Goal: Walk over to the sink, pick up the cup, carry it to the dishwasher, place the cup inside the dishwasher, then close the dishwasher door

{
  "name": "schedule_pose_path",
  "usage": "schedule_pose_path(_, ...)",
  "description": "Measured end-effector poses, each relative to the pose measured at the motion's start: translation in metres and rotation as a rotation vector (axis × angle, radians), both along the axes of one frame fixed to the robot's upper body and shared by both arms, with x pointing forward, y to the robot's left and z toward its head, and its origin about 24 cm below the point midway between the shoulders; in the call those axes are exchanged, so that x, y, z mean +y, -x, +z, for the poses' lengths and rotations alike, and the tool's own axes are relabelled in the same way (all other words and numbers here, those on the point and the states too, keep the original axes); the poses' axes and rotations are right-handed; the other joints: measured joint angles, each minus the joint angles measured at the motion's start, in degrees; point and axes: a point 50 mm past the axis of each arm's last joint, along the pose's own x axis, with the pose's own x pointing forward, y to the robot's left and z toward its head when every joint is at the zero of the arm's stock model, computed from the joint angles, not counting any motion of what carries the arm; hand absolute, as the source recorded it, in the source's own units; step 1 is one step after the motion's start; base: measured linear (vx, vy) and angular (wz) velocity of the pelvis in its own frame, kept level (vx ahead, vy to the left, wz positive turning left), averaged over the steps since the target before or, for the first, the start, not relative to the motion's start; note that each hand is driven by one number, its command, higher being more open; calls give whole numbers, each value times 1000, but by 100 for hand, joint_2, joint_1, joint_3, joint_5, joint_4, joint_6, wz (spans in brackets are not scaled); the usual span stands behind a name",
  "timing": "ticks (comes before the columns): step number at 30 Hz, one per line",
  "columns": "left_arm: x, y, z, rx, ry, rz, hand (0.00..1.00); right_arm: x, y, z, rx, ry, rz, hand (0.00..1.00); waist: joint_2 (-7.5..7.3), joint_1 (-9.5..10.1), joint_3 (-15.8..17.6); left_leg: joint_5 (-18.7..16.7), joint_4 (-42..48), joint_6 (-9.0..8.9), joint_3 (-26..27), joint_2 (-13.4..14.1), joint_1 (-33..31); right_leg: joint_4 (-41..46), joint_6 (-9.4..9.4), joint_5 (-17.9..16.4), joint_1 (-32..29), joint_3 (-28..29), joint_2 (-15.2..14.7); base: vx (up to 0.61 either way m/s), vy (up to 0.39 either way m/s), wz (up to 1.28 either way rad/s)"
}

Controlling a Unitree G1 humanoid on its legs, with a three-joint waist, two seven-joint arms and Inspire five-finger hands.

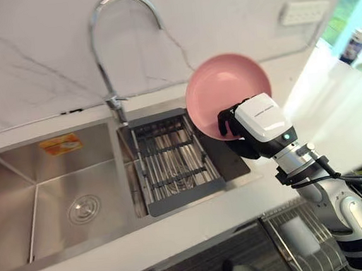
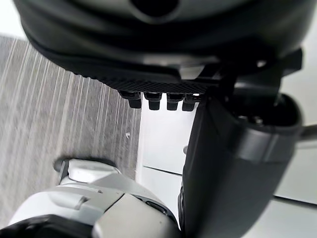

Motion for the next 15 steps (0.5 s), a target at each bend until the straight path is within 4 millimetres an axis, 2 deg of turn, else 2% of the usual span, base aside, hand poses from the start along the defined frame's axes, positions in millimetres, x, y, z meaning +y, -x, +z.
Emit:
schedule_pose_path(1, 1, -5, 0, -4, -1, -10, 100, -8, -8, 6, -40, -26, -42, 0, -6, -8, 17, 12, 27, 62, -51, -114, -218, -238, 39, 279, -192, 212, 8, -170, 105, -57)
schedule_pose_path(3, 4, -9, 2, -17, -4, -17, 100, -13, -10, 10, -71, -48, -71, 0, -72, -5, 61, 24, 43, 112, -54, -229, -372, -485, 40, 518, -291, 361, -6, -158, 126, -67)
schedule_pose_path(4, 8, -12, 3, -26, -6, -22, 100, -16, -11, 14, -97, -72, -92, 0, -145, 6, 149, 167, -118, 296, 10, -299, -409, -877, -252, 517, -307, 293, -84, -186, 137, -77)
schedule_pose_path(5, 9, -13, 3, -26, -5, -17, 100, -17, -11, 15, -102, -82, -97, 0, -109, 1, 170, 271, -262, 343, 141, -242, -375, -988, -532, 332, -273, -74, -159, -187, 110, -122)
schedule_pose_path(6, 11, -13, 2, -26, -5, 1, 100, -15, -11, 17, -115, -98, -93, 0, -54, 77, 258, 416, -496, 367, 499, -65, -293, -231, -688, 157, -532, -887, -313, -222, 85, -131)
schedule_pose_path(7, 15, -9, 2, -17, -5, 30, 100, -14, -12, 16, -113, -106, -85, 0, -61, 133, 256, 439, -545, 364, 766, 70, -260, 650, -764, -26, -652, -1573, -533, -204, 89, -135)
schedule_pose_path(8, 16, -7, 2, -12, -3, 44, 100, -13, -12, 15, -110, -110, -81, 0, -71, 147, 250, 439, -544, 364, 882, 130, -259, 993, -791, -136, -608, -1842, -639, -159, 66, -116)
schedule_pose_path(9, 19, -5, 2, -1, -3, 61, 100, -10, -13, 14, -112, -117, -70, 0, -82, 156, 231, 440, -513, 362, 1080, 277, -279, 1411, -881, -343, -395, -2364, -844, -59, 10, -83)
schedule_pose_path(10, 21, -5, 2, 3, -7, 64, 100, -9, -14, 15, -116, -119, -65, 0, -85, 179, 226, 443, -481, 356, 1187, 361, -312, 1509, -941, -388, -280, -2552, -926, -64, -22, -113)
schedule_pose_path(12, 31, -5, 5, -5, -28, 92, 100, -5, -22, 15, -113, -119, -53, 0, -164, 352, 175, 436, -185, 345, 1614, 754, -593, 1560, -996, -372, 104, -2883, -1222, -75, -94, -120)
schedule_pose_path(13, 34, -6, 6, -10, -38, 96, 100, -6, -24, 15, -109, -119, -56, 0, -208, 382, 150, 427, -76, 329, 1634, 835, -703, 1410, -1055, -203, 201, -2901, -1264, -79, -200, -103)
schedule_pose_path(14, 43, -9, 9, -19, -61, 103, 100, -8, -27, 14, -99, -126, -68, 0, -305, 465, 99, 409, 111, 283, 1646, 972, -900, 784, -838, 88, 390, -2745, -1180, -87, -271, -82)
schedule_pose_path(15, 47, -12, 11, -23, -73, 100, 100, -11, -31, 10, -78, -134, -88, 0, -321, 503, 87, 490, 94, 150, 1632, 1085, -947, 167, -785, 60, 599, -2765, -922, -91, -286, -76)
